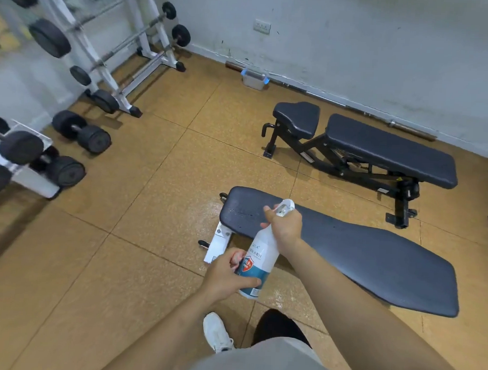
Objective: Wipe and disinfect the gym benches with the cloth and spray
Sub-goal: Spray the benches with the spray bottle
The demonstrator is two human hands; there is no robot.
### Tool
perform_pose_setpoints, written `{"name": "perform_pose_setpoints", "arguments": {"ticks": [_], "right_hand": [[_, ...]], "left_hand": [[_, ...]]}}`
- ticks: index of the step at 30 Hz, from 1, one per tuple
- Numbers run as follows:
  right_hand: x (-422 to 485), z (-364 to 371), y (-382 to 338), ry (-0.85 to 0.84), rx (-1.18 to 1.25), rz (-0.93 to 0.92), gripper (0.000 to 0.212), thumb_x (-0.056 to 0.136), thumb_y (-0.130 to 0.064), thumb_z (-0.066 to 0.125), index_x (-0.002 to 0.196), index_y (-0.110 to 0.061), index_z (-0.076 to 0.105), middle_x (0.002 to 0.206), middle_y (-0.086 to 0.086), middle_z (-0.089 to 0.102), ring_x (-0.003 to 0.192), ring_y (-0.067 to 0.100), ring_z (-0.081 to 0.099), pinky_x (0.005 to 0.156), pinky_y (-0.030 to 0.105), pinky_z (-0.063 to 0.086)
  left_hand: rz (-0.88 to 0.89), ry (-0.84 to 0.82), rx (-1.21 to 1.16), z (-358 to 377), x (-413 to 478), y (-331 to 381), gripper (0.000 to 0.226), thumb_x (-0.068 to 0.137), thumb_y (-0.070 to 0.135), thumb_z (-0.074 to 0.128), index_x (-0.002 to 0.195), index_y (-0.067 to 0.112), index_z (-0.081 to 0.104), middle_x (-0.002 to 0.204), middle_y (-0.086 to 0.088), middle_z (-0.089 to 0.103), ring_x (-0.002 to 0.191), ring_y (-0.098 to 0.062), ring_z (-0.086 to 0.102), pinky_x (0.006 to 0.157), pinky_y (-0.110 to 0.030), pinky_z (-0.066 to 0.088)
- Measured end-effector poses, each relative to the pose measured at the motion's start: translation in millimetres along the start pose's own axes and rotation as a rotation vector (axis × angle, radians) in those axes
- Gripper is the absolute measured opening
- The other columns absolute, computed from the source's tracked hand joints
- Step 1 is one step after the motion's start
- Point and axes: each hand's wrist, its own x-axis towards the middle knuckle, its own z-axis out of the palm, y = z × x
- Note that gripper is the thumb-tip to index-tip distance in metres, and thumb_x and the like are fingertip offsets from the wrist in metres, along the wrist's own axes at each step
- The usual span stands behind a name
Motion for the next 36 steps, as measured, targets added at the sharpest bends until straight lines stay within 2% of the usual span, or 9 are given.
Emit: {"name": "perform_pose_setpoints", "arguments": {"ticks": [5, 9, 13, 14, 16, 19, 28, 33, 36], "right_hand": [[1, 58, -10, 0.033, -0.076, 0.018, 0.026, 0.089, -0.024, 0.077, 0.080, -0.009, 0.057, 0.068, 0.013, 0.071, 0.057, 0.024, 0.070, 0.067, 0.040, 0.059], [12, 102, -21, 0.019, -0.089, 0.028, 0.031, 0.085, -0.031, 0.080, 0.078, -0.010, 0.059, 0.081, 0.019, 0.076, 0.069, 0.029, 0.074, 0.072, 0.044, 0.061], [26, 147, -44, -0.034, 0.020, 0.024, 0.023, 0.087, -0.019, 0.080, 0.093, -0.006, 0.062, 0.077, 0.011, 0.070, 0.050, 0.013, 0.069, 0.054, 0.029, 0.056], [32, 160, -49, -0.041, 0.047, 0.024, 0.022, 0.087, -0.017, 0.079, 0.095, -0.005, 0.062, 0.078, 0.012, 0.070, 0.048, 0.012, 0.069, 0.054, 0.029, 0.057], [44, 182, -58, -0.049, 0.118, 0.031, 0.023, 0.086, -0.017, 0.080, 0.097, -0.005, 0.063, 0.083, 0.015, 0.072, 0.058, 0.023, 0.074, 0.067, 0.044, 0.061], [70, 216, -77, -0.049, 0.218, 0.017, 0.024, 0.086, -0.018, 0.081, 0.098, -0.007, 0.063, 0.082, 0.014, 0.070, 0.064, 0.030, 0.075, 0.072, 0.052, 0.060], [139, 280, -171, -0.041, 0.460, -0.028, 0.016, 0.090, -0.013, 0.077, 0.098, -0.011, 0.063, 0.080, 0.008, 0.068, 0.052, 0.019, 0.068, 0.058, 0.032, 0.056], [170, 283, -217, -0.011, 0.531, -0.108, 0.020, 0.090, -0.011, 0.076, 0.103, -0.013, 0.062, 0.082, 0.003, 0.070, 0.056, 0.020, 0.068, 0.057, 0.031, 0.056], [192, 285, -234, 0.002, 0.490, -0.141, 0.029, 0.089, -0.007, 0.075, 0.113, -0.003, 0.060, 0.092, 0.006, 0.069, 0.063, 0.020, 0.069, 0.059, 0.032, 0.057]], "left_hand": [[-0.016, 0.072, -0.074, -47, 5, -6, 0.068, 0.045, 0.040, 0.095, 0.106, 0.033, 0.067, 0.106, 0.012, 0.075, 0.100, -0.009, 0.074, 0.090, -0.041, 0.063], [-0.021, 0.088, -0.087, -90, 19, -1, 0.070, 0.045, 0.038, 0.095, 0.110, 0.034, 0.066, 0.109, 0.011, 0.074, 0.100, -0.006, 0.074, 0.091, -0.039, 0.063], [-0.033, 0.106, -0.083, -137, 41, 10, 0.062, 0.056, 0.023, 0.097, 0.111, 0.031, 0.067, 0.107, 0.012, 0.075, 0.098, -0.004, 0.074, 0.091, -0.040, 0.063], [-0.027, 0.109, -0.071, -150, 49, 15, 0.062, 0.057, 0.022, 0.096, 0.111, 0.029, 0.067, 0.105, 0.013, 0.075, 0.096, -0.003, 0.074, 0.090, -0.040, 0.063], [-0.013, 0.108, -0.034, -174, 65, 25, 0.066, 0.053, 0.029, 0.095, 0.112, 0.031, 0.067, 0.106, 0.013, 0.075, 0.096, -0.003, 0.074, 0.089, -0.041, 0.064], [0.014, 0.068, 0.052, -218, 106, 41, 0.072, 0.049, 0.037, 0.095, 0.115, 0.037, 0.066, 0.107, 0.014, 0.075, 0.099, -0.005, 0.074, 0.090, -0.042, 0.063], [0.073, -0.079, 0.245, -319, 217, 129, 0.065, 0.058, 0.031, 0.098, 0.114, 0.028, 0.065, 0.107, 0.007, 0.075, 0.097, -0.008, 0.073, 0.088, -0.039, 0.063], [0.187, -0.103, 0.261, -340, 264, 175, 0.061, 0.058, 0.032, 0.099, 0.111, 0.030, 0.067, 0.101, 0.010, 0.075, 0.092, -0.008, 0.074, 0.083, -0.040, 0.064], [0.215, -0.171, 0.286, -353, 303, 196, 0.062, 0.056, 0.038, 0.099, 0.110, 0.032, 0.069, 0.100, 0.012, 0.076, 0.092, -0.011, 0.075, 0.083, -0.044, 0.064]]}}
